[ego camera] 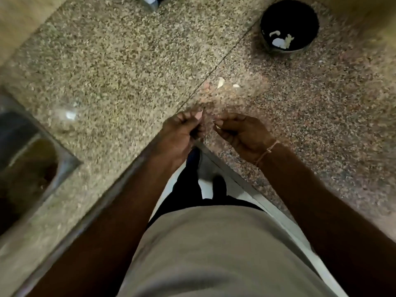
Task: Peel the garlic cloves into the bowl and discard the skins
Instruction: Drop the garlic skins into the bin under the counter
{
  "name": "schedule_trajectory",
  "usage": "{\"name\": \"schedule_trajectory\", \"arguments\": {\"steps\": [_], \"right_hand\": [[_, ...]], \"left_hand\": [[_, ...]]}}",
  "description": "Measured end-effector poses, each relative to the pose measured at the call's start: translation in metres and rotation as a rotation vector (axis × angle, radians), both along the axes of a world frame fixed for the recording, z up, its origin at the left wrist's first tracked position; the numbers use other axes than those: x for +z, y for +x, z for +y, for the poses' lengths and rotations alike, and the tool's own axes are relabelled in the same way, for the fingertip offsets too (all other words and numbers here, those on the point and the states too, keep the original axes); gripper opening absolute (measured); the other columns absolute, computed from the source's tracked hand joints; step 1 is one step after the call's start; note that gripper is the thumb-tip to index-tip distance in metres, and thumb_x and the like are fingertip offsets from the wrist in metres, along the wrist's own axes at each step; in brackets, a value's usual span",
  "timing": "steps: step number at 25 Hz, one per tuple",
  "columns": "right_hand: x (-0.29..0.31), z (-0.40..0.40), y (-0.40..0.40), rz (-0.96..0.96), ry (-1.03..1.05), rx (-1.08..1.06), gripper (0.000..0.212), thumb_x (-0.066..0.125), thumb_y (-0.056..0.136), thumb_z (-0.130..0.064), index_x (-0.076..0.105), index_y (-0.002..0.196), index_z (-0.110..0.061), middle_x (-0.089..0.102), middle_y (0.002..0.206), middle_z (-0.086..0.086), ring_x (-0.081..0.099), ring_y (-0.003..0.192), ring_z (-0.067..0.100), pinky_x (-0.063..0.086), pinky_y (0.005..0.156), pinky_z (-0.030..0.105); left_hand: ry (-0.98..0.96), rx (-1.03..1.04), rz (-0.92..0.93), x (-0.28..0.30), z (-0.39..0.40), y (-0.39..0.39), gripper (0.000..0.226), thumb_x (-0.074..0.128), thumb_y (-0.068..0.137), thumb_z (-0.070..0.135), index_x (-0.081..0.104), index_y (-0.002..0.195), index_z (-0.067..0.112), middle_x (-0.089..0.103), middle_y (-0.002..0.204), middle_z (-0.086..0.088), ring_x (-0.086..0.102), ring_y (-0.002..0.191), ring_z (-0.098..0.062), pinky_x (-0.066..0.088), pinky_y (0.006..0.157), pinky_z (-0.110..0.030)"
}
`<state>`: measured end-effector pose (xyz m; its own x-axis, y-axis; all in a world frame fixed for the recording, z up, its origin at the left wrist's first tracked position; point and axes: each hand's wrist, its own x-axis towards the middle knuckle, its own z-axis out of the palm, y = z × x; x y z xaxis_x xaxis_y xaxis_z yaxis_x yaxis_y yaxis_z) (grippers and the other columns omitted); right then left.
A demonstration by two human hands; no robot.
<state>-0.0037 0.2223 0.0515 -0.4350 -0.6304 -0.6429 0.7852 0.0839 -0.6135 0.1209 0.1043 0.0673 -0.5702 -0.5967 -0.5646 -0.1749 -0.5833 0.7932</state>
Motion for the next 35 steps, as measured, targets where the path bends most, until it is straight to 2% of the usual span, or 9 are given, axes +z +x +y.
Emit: {"name": "schedule_trajectory", "arguments": {"steps": [2,4,9,16,21,25,28,30,35], "right_hand": [[-0.002,-0.003,0.019,-0.003,0.015,0.109,0.017,0.058,0.094,0.013,0.070,0.095,0.001,0.076,0.084,0.007,0.074,0.078,0.013,0.060,0.071,0.019],[-0.004,-0.008,0.048,-0.063,0.006,0.231,0.017,0.057,0.095,0.012,0.069,0.099,0.001,0.076,0.089,0.007,0.075,0.080,0.011,0.058,0.072,0.017],[-0.009,-0.025,0.136,-0.085,0.011,0.517,0.016,0.066,0.086,0.013,0.071,0.095,0.001,0.075,0.092,0.013,0.075,0.085,0.016,0.060,0.077,0.022],[-0.014,-0.036,0.289,-0.072,0.008,0.941,0.018,0.066,0.085,0.013,0.077,0.090,-0.001,0.077,0.095,0.015,0.076,0.089,0.021,0.061,0.079,0.025],[-0.030,-0.018,0.413,-0.140,0.086,1.027,0.021,0.058,0.093,0.015,0.071,0.102,0.001,0.078,0.096,0.012,0.077,0.091,0.019,0.060,0.079,0.023],[-0.042,-0.003,0.509,-0.266,0.200,0.981,0.023,0.053,0.094,0.015,0.069,0.102,0.001,0.075,0.093,0.012,0.075,0.089,0.018,0.062,0.084,0.025],[-0.051,-0.004,0.555,-0.240,0.232,1.029,0.023,0.051,0.095,0.015,0.068,0.102,0.001,0.076,0.088,0.011,0.074,0.084,0.018,0.061,0.086,0.024],[-0.068,-0.012,0.581,-0.223,0.268,1.064,0.022,0.052,0.095,0.015,0.067,0.102,0.001,0.075,0.089,0.010,0.073,0.085,0.018,0.061,0.085,0.024],[-0.155,-0.043,0.621,-0.129,0.319,1.183,0.020,0.056,0.094,0.014,0.068,0.100,0.000,0.075,0.089,0.010,0.074,0.084,0.017,0.061,0.083,0.022]], "left_hand": [[0.017,0.127,-0.013,0.003,0.014,0.030,0.023,0.058,0.103,0.000,0.058,0.082,0.009,0.056,0.073,-0.006,0.056,0.060,-0.014,0.049,0.057,-0.021],[0.024,0.244,-0.030,0.005,0.027,0.067,0.018,0.059,0.103,0.001,0.060,0.086,0.007,0.057,0.074,-0.007,0.055,0.063,-0.016,0.048,0.057,-0.020],[0.044,0.538,-0.050,-0.001,0.059,0.169,0.014,0.062,0.101,0.001,0.066,0.089,0.008,0.065,0.069,0.001,0.059,0.062,-0.015,0.050,0.060,-0.022],[0.086,0.994,-0.031,-0.009,0.117,0.337,0.011,0.065,0.099,0.000,0.065,0.090,0.007,0.065,0.072,-0.003,0.060,0.061,-0.015,0.051,0.058,-0.022],[0.101,1.098,-0.023,-0.028,0.161,0.454,0.002,0.064,0.100,0.003,0.064,0.100,0.001,0.062,0.077,-0.007,0.058,0.059,-0.012,0.050,0.057,-0.021],[0.172,1.182,-0.038,-0.051,0.191,0.543,0.009,0.065,0.100,0.002,0.066,0.092,0.005,0.062,0.078,-0.007,0.058,0.057,-0.009,0.050,0.056,-0.018],[0.224,1.269,-0.038,-0.069,0.197,0.580,0.016,0.066,0.100,0.004,0.070,0.085,0.009,0.065,0.075,-0.005,0.058,0.059,-0.010,0.051,0.059,-0.019],[0.281,1.347,-0.025,-0.091,0.194,0.597,0.014,0.066,0.100,0.005,0.070,0.087,0.008,0.066,0.076,-0.006,0.059,0.060,-0.012,0.051,0.061,-0.021],[0.384,1.530,0.006,-0.185,0.176,0.617,0.006,0.067,0.100,0.007,0.068,0.095,0.005,0.069,0.074,-0.003,0.063,0.061,-0.012,0.056,0.063,-0.022]]}}
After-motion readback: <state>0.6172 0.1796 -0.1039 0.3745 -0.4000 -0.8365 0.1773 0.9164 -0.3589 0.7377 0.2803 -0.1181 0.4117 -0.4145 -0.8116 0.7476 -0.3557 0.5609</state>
